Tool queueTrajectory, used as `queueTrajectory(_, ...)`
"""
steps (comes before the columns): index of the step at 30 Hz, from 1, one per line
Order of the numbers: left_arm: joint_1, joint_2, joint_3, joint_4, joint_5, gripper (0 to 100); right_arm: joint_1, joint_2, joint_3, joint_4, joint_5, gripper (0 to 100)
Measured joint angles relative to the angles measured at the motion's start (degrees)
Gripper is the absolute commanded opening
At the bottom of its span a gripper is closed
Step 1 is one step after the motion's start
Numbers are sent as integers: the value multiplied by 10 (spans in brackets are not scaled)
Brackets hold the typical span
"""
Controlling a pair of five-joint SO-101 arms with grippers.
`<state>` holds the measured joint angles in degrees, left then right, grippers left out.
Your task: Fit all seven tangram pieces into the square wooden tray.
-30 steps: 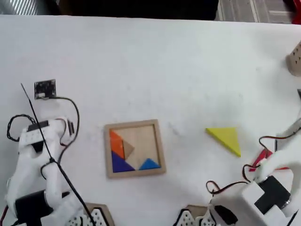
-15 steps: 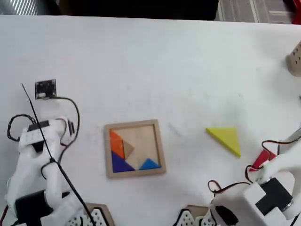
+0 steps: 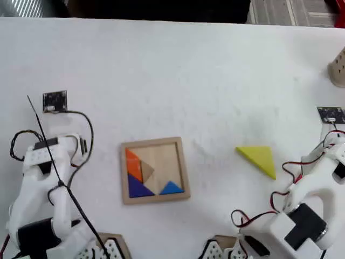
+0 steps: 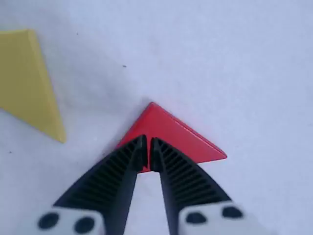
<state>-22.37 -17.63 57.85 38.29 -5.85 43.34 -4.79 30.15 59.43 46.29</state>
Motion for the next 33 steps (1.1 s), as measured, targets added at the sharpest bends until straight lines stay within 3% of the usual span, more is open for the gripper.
queueTrajectory(11, 0, 0, 0, 0, 0, 134, -49, -173, 127, 1, -65, 19)
queueTrajectory(23, 0, 0, 0, 0, 0, 134, -76, -515, 399, 4, -163, 25)
queueTrajectory(33, 0, 0, 0, 0, 0, 134, 16, -738, 558, 50, -192, 25)
